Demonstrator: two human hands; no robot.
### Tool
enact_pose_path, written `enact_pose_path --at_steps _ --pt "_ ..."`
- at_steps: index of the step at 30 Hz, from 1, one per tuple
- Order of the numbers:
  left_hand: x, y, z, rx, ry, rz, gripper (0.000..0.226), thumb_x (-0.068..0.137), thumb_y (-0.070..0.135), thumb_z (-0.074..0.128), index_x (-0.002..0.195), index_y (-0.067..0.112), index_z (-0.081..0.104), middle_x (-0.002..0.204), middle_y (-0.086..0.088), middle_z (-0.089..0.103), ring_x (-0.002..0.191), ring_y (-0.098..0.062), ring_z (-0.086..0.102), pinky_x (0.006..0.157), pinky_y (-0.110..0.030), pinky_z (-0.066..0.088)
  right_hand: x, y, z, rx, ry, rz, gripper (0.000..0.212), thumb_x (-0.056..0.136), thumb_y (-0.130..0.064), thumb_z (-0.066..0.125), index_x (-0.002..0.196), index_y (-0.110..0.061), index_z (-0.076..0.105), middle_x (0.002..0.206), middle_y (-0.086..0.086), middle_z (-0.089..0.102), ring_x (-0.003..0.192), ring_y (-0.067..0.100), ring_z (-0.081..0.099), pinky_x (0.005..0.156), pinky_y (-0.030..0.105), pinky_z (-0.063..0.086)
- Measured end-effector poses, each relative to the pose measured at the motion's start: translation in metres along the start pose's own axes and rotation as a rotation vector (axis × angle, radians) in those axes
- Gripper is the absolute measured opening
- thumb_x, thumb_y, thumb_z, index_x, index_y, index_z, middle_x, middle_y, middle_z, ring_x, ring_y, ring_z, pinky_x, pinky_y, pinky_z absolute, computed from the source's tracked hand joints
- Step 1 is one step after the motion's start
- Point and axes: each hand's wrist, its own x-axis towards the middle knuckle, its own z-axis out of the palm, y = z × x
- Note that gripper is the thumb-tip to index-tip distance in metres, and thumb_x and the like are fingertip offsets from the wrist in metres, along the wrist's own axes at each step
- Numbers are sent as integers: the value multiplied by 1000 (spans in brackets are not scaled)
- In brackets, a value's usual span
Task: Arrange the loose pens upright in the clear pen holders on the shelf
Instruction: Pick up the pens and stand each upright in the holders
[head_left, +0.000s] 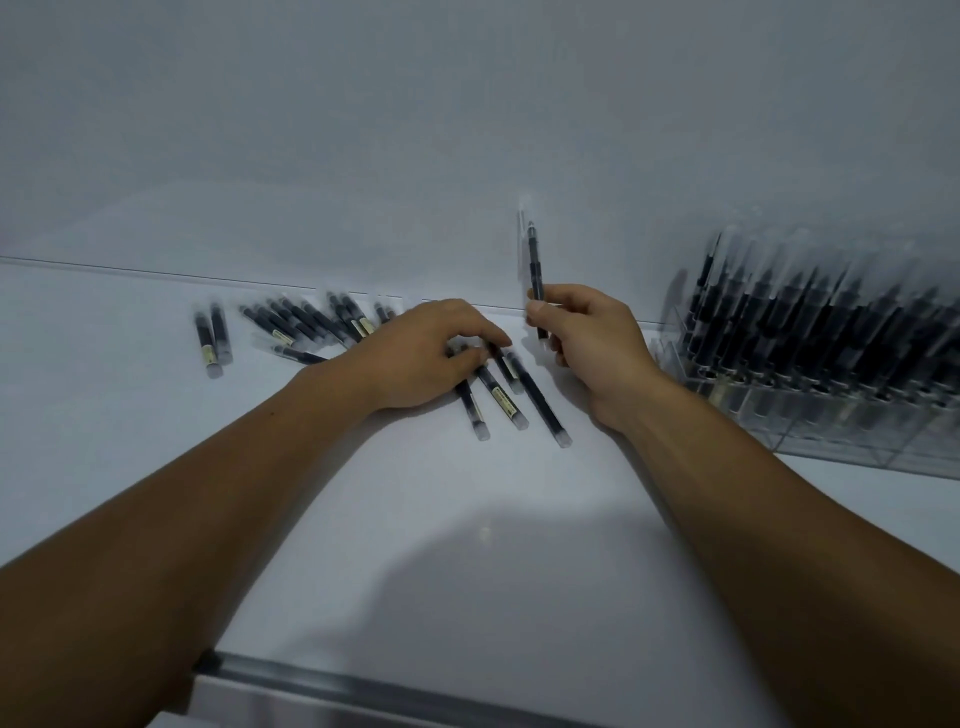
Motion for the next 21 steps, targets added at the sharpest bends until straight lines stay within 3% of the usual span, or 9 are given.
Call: enact_pose_path --at_steps 6,11,15,17,21 --pt "0 14 1 38 -91 43 26 96 29 54 119 36 64 126 18 60 116 -3 51 102 -26 40 0 0 2 -47 42 -65 17 92 -15 64 108 -16 69 80 -9 62 64 -2 53 57 7 43" --pt "19 22 -17 180 -202 24 26 94 27 58 115 41 66 118 16 64 103 -6 57 96 -31 45 -1 -2 2 10 90 -93 12 92 -10 62 101 -18 66 77 -7 59 65 4 51 54 6 44" --pt "42 31 -31 435 -390 136 28 92 32 61 117 46 63 123 19 61 109 -9 56 96 -34 44 2 0 0 -5 87 -104 17 93 -10 61 108 -15 67 78 -7 61 67 3 54 63 8 47" --pt "52 36 -30 540 -455 211 30 91 33 62 118 47 61 124 21 59 108 -8 56 93 -34 45 4 2 0 -17 92 -108 16 92 -11 61 106 -16 68 80 -7 63 73 6 57 74 17 51" --pt "62 33 -22 662 -382 471 30 93 31 59 122 38 62 124 16 62 104 -13 61 78 -28 46 8 3 0 -51 117 -129 17 91 -12 60 90 -29 64 84 -7 67 80 10 61 84 29 55"
